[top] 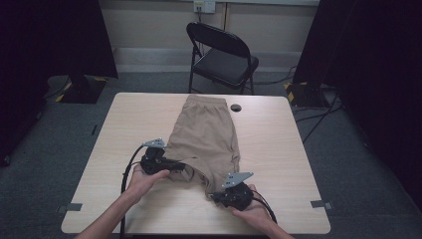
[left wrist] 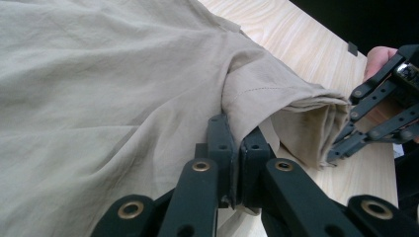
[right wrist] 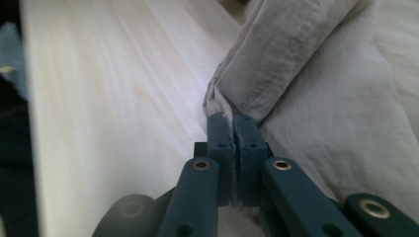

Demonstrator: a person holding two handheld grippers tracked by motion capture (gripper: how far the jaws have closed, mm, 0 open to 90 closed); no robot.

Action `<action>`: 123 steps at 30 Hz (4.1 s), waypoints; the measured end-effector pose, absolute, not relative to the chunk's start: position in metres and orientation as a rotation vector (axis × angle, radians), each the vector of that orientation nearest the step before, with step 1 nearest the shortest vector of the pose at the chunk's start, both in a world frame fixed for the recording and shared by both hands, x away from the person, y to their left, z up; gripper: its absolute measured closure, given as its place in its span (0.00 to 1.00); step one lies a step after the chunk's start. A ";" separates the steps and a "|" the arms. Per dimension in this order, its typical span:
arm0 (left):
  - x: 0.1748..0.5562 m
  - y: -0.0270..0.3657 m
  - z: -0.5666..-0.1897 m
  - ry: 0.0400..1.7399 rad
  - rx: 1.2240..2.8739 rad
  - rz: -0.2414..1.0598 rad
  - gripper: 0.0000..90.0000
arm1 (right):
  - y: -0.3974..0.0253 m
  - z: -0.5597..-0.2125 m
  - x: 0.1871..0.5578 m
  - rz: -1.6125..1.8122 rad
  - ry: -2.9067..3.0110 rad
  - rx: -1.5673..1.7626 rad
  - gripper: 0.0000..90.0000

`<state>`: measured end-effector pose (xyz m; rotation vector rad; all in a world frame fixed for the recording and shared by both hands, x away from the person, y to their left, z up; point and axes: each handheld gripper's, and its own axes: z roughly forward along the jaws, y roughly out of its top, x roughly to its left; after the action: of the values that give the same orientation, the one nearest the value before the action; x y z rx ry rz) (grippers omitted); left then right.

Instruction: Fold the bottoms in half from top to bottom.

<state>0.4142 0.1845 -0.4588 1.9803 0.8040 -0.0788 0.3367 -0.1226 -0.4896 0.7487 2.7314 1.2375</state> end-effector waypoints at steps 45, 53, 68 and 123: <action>0.449 0.188 -0.473 0.890 1.967 -0.124 0.96 | -0.175 -0.469 0.420 1.403 2.408 1.114 0.58; 0.448 0.189 -0.472 0.885 1.957 -0.125 0.96 | -0.184 -0.474 0.413 1.326 2.425 1.092 0.64; 0.446 0.188 -0.469 0.869 1.947 -0.120 0.96 | -0.186 -0.472 0.409 1.344 2.399 1.060 0.85; 0.409 0.162 -0.476 0.900 1.974 0.135 0.75 | -0.185 -0.462 0.413 1.412 2.419 1.085 0.97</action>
<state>0.4085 0.1621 -0.4761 1.9743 0.9000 0.1346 0.4131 -0.1854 -0.4623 1.0853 2.4195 1.4122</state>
